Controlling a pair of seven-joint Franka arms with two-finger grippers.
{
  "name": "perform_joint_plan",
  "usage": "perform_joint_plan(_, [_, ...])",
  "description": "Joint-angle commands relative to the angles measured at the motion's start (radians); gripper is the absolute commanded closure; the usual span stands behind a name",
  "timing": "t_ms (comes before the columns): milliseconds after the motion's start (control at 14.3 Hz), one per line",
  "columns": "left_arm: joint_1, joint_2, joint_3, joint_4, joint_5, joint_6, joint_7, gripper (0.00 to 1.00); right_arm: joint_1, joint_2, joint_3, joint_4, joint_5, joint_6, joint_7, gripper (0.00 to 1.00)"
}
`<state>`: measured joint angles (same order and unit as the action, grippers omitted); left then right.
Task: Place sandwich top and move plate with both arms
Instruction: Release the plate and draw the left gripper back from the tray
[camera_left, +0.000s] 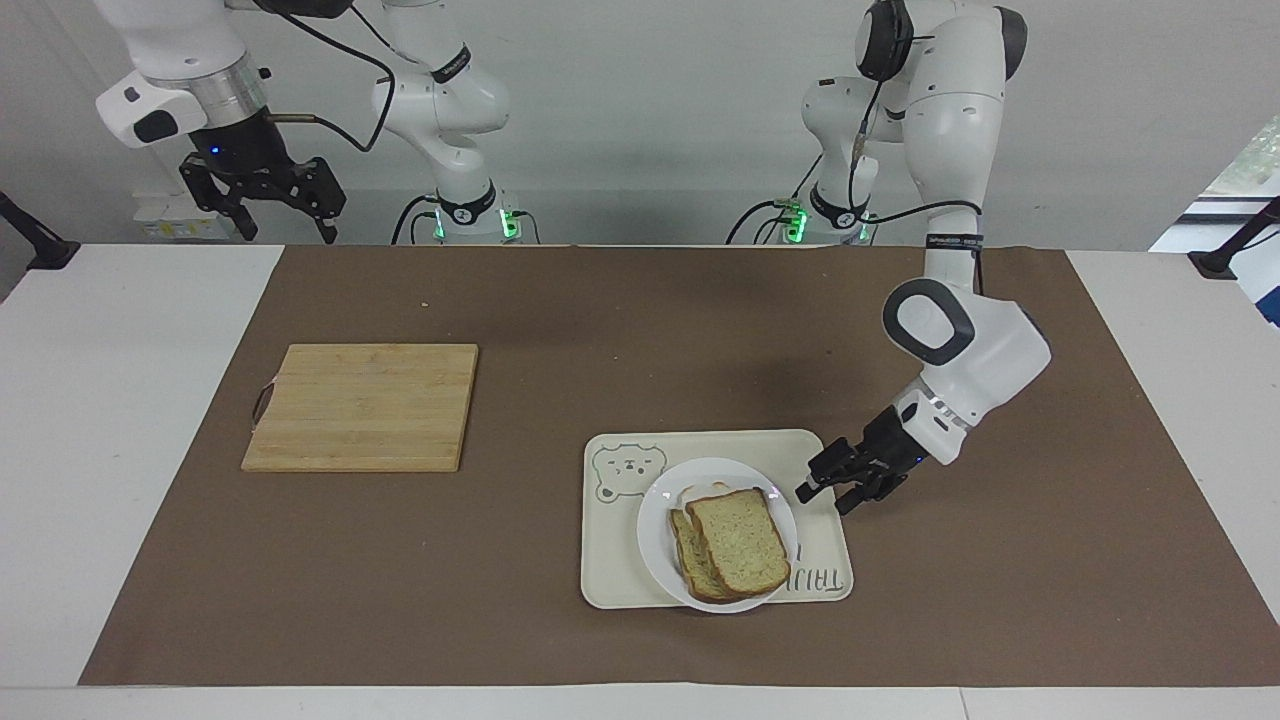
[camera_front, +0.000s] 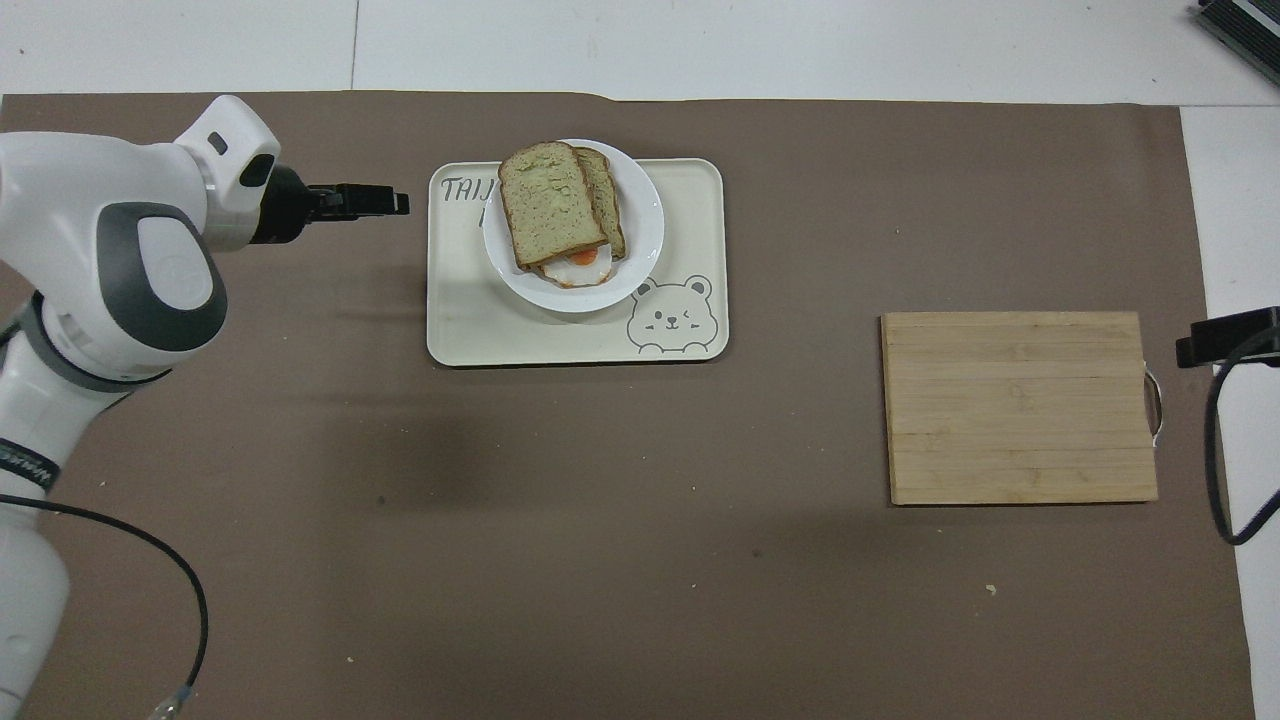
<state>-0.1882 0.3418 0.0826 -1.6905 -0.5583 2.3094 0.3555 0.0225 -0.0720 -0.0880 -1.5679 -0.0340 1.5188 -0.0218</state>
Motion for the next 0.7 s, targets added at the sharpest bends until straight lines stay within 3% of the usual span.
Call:
perform_joint_plan(0, [0.003,-0.084,0.075,0.056,0.209,-0.163,0.000,0.00,-0.003,-0.012,0.002,-0.014,-0.006,0.004,-0.015,0.00])
perform_joint_plan(140, [0.003,-0.104,0.107,0.193,0.370,-0.343,0.003,0.00,-0.003,-0.012,0.002,-0.014,-0.004,0.004,-0.013,0.00])
perform_joint_plan(279, [0.003,-0.119,0.121,0.261,0.434,-0.493,0.003,0.00,-0.003,-0.012,0.002,-0.014,-0.006,0.004,-0.015,0.00])
perform_joint_plan(628, [0.003,-0.340,0.138,0.261,0.501,-0.764,0.005,0.00,-0.003,-0.012,0.002,-0.014,-0.006,0.004,-0.013,0.00])
